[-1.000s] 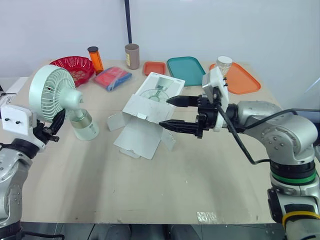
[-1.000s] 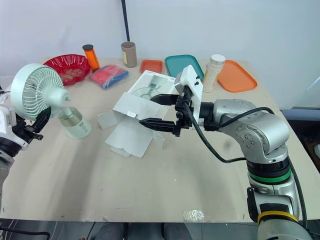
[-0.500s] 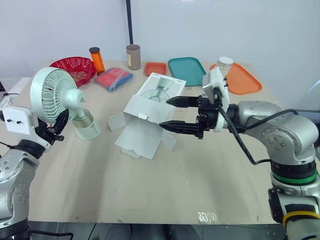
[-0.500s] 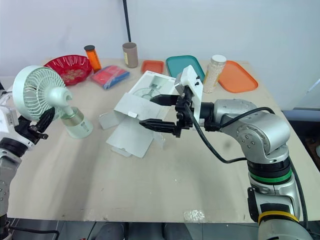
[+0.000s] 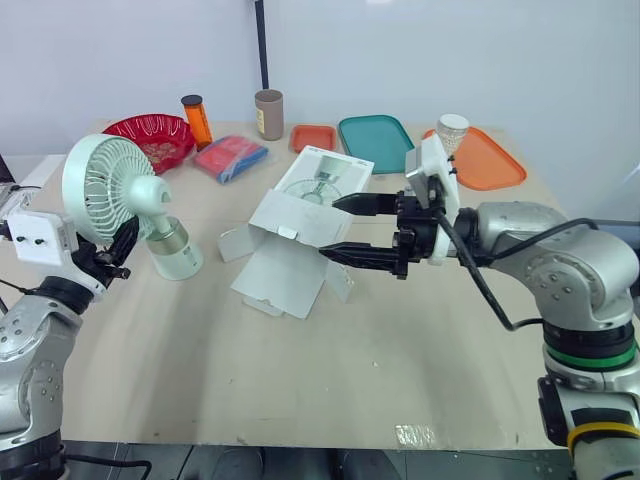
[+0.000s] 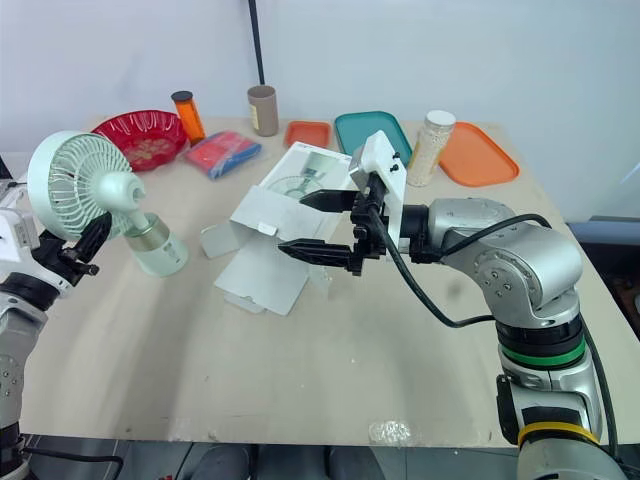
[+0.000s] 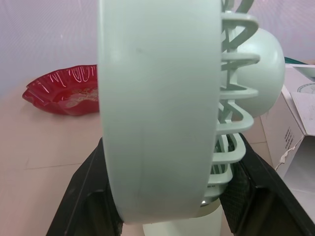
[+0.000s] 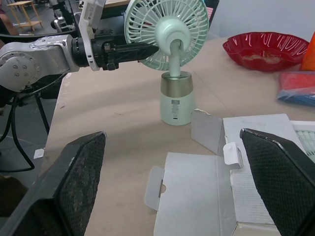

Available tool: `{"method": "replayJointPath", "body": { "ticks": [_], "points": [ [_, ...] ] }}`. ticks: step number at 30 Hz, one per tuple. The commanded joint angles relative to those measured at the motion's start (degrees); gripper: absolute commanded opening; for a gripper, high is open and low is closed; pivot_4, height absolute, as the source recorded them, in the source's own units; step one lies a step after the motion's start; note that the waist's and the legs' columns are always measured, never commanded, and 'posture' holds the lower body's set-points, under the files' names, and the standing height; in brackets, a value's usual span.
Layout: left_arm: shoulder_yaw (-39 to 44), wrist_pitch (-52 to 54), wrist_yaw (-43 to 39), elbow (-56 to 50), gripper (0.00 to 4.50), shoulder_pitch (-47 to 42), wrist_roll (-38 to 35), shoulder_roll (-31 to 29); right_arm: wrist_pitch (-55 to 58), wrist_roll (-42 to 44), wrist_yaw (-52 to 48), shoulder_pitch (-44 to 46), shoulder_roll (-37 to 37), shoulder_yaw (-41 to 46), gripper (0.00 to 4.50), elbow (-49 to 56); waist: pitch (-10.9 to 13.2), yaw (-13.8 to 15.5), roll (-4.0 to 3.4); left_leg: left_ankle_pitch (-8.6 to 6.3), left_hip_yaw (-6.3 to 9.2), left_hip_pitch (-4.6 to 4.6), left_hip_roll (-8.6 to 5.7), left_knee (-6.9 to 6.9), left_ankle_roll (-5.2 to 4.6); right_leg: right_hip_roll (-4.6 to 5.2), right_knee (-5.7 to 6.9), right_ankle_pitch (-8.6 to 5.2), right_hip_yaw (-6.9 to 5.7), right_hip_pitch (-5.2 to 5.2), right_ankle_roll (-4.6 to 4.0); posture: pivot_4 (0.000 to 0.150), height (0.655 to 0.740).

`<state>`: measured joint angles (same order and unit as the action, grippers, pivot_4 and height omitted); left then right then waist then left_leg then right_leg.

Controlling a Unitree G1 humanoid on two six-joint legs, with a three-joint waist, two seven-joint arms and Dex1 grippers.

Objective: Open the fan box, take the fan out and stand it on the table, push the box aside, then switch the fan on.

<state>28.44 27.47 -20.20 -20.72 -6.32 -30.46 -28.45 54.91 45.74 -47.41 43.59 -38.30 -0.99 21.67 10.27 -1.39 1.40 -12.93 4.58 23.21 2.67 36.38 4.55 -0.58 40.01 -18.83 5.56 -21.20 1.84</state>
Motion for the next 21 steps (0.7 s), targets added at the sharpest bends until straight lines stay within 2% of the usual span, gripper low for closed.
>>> {"method": "replayJointPath", "body": {
  "ticks": [1, 3, 19, 21],
  "points": [
    [-2.16, 0.51, -0.04, 0.99, 2.45, -0.01, -0.12, 0.56, -1.42, -0.43, -0.67, 0.75, -0.99, 0.79, 4.5, 1.79, 0.0, 0.07, 0.0, 0.0, 0.0, 0.0, 0.0, 0.0, 0.0, 0.0, 0.0, 0.0, 0.0, 0.0, 0.0, 0.15, 0.74],
    [-2.17, 0.52, 0.21, 0.81, 3.0, -0.09, 0.13, 0.68, -1.42, -0.41, -0.8, 0.6, -1.17, 0.77, 4.5, 1.89, 0.0, 0.11, 0.0, 0.0, 0.0, 0.0, -0.01, 0.0, 0.0, 0.01, -0.01, 0.0, 0.0, 0.0, 0.01, 0.15, 0.74],
    [-1.67, -0.21, 0.16, 0.82, 3.0, 0.13, -0.16, 0.53, -1.79, -0.78, -1.25, 0.12, -1.55, 0.83, 4.5, 2.14, 0.05, 0.06, 0.08, -0.01, 0.0, 0.1, 0.04, -0.03, 0.0, -0.03, -0.07, 0.0, 0.01, -0.08, 0.01, 0.15, 0.74],
    [-1.14, -0.16, 0.25, 0.36, 3.53, 0.39, -0.66, 0.53, -1.71, -0.77, -1.33, 0.12, -1.6, 0.87, 4.5, 2.16, 0.05, 0.06, 0.09, -0.01, 0.0, 0.11, 0.04, -0.04, 0.0, -0.03, -0.08, 0.0, 0.01, -0.09, 0.01, 0.15, 0.74]
  ]
}}
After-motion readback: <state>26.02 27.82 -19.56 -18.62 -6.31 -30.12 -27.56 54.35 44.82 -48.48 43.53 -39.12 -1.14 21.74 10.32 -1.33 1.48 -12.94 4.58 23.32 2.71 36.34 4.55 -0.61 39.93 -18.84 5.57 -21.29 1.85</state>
